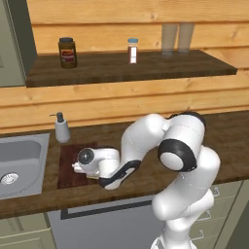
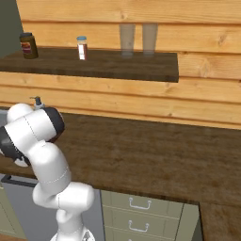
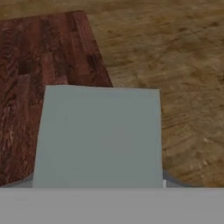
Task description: Pick up the sponge from the counter and clean the cutting board by briefly scrubbing or pressing down on the cutting board. Once finished, release the sponge.
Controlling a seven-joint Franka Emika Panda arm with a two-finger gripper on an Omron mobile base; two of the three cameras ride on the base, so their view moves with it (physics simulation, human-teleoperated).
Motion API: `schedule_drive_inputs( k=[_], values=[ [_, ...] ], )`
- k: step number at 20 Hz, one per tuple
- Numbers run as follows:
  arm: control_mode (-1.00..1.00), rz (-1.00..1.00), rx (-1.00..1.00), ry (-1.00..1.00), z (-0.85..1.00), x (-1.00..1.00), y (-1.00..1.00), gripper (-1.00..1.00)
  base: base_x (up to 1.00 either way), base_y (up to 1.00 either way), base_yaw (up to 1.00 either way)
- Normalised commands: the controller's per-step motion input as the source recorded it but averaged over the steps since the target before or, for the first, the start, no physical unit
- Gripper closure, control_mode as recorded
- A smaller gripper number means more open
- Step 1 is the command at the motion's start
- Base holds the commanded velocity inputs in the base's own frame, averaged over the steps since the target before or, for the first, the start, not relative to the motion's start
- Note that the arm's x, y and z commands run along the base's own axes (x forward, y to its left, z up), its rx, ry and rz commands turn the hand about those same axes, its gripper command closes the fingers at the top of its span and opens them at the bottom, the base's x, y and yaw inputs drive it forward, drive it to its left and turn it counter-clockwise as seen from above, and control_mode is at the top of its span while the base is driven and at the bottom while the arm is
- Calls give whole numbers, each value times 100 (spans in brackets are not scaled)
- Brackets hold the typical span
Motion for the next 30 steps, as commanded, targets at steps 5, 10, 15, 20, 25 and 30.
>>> schedule_drive_inputs(
  k=[5,10,15,20,25,30],
  values=[
    [-100,0,0,-16,-39,35,-25,100,0,0,0],
    [-100,0,0,-14,-33,37,-29,100,0,0,0],
    [-100,0,0,-4,-8,29,-43,100,0,0,0],
    [-100,0,0,-2,-9,39,-37,100,0,0,0],
    [-100,0,0,-16,-53,41,-9,100,0,0,0],
    [-100,0,0,-22,-53,46,-24,100,0,0,0]
  ],
)
